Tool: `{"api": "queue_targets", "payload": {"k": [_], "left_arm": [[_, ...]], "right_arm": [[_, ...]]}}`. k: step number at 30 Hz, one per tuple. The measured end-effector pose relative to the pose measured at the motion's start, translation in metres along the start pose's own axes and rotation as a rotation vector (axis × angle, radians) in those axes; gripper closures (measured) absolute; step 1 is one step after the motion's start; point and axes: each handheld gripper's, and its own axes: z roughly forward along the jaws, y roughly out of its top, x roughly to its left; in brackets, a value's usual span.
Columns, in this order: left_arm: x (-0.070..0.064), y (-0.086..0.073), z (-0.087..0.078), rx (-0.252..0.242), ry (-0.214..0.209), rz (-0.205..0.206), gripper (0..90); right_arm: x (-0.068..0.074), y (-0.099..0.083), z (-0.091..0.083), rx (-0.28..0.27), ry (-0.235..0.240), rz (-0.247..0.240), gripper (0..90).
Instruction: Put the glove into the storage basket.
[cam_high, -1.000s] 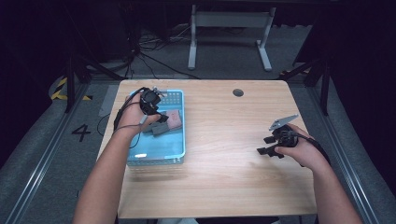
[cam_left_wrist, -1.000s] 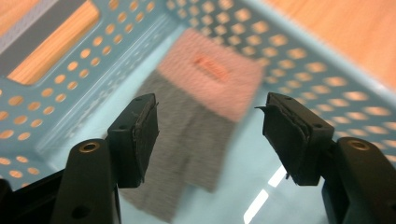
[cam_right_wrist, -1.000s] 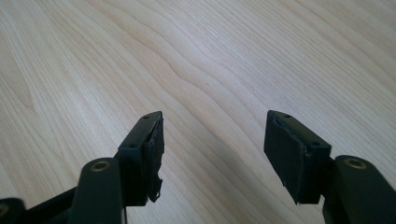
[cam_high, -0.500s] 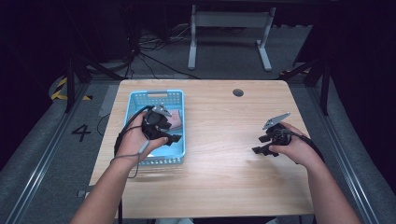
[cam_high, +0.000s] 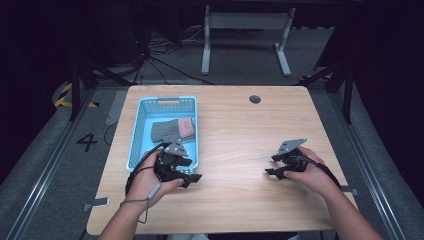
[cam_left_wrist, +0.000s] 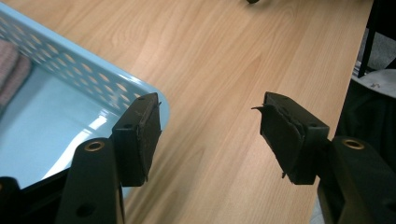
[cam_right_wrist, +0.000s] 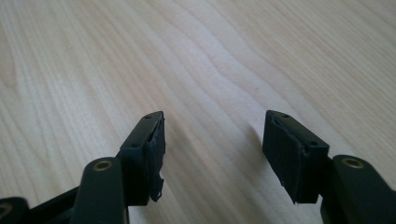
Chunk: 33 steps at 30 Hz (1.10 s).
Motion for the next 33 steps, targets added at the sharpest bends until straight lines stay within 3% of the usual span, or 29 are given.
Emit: {"api": "queue_targets", "payload": {"k": [3,5,8,12,18,21,25,33], "left_arm": [[-0.006,-0.009,0.007,-0.044,0.038,0.049,39.4],[-0.009,-0.019,0.014,-0.075,0.000,0.048,40.7],[-0.015,-0.029,0.022,-0.057,-0.026,0.072,41.5],[-0.019,-0.044,0.033,-0.048,-0.077,0.072,39.6],[-0.020,-0.065,0.050,-0.013,-0.066,0.070,38.8],[-0.015,-0.068,0.057,-0.005,-0.114,0.035,41.2],[-0.013,-0.069,0.062,0.031,-0.049,0.058,39.9],[-0.011,-0.072,0.061,0.023,-0.043,0.039,39.1]], "right_arm": [[0.004,-0.004,-0.001,-0.019,0.016,-0.009,39.8],[0.004,-0.006,-0.001,-0.026,0.019,-0.008,39.8],[0.003,-0.008,-0.003,-0.039,0.009,-0.007,39.7],[0.001,-0.010,-0.006,-0.059,0.000,0.003,39.6],[-0.003,-0.015,-0.007,-0.067,-0.012,0.023,39.6],[-0.006,-0.017,-0.006,-0.073,-0.025,0.027,39.6],[-0.008,-0.018,-0.005,-0.079,-0.035,0.038,39.5],[-0.009,-0.016,-0.007,-0.105,-0.045,0.050,39.6]]}}
